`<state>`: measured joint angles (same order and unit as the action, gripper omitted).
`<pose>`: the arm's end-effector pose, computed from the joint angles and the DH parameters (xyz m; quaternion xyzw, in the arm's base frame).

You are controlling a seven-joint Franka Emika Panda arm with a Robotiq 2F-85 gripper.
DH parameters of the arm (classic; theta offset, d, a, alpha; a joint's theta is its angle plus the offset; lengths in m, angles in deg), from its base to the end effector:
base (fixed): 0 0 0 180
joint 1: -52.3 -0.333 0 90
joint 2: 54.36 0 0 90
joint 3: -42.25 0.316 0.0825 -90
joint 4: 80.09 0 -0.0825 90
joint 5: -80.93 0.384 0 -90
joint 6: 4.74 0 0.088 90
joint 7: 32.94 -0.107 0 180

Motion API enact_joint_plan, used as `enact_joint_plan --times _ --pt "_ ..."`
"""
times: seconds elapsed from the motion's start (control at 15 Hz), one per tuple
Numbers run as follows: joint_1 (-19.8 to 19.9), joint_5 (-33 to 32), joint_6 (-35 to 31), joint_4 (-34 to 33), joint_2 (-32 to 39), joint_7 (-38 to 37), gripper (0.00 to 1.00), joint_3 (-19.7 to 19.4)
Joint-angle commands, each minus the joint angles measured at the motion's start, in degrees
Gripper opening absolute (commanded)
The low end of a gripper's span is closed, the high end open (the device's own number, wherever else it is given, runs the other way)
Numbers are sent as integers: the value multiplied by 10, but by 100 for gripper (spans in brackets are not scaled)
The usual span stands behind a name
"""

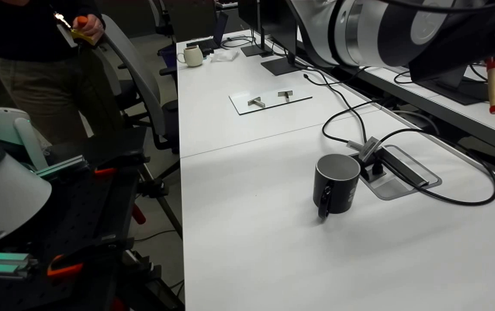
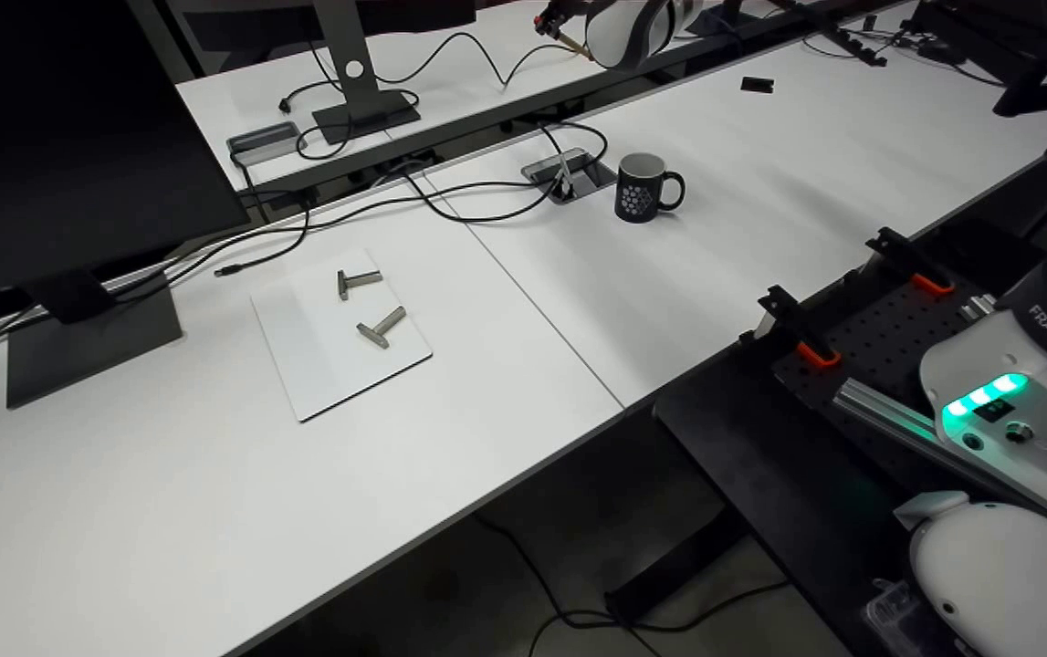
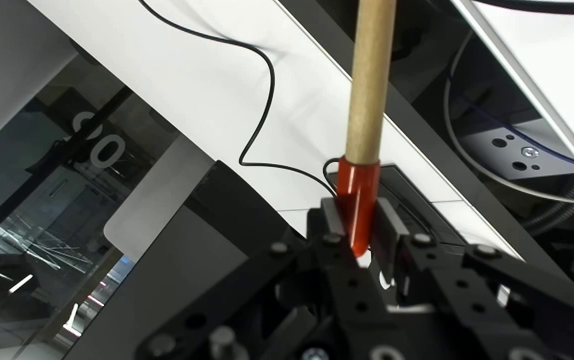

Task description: Pick up the miniature baseball bat from the table and put it inside the black mug

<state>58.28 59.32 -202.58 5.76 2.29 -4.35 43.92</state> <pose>0.7413 -0.0191 0.1912 0.8154 0.3528 0.4326 0.1532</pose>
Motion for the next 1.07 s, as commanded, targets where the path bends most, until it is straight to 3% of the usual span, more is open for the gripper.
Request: enact_joint_plan --times 0.0,0.27,0.33,0.53,1.0 --pt "-8 -23 0 -3 0 -31 30 -14" --pt "-8 -23 0 -3 0 -31 30 -14" --pt "-8 -23 0 -3 0 -31 7 -14" --pt "-48 20 -2 -26 14 -48 7 -69" --pt "-161 263 -3 -77 58 -66 7 -177"
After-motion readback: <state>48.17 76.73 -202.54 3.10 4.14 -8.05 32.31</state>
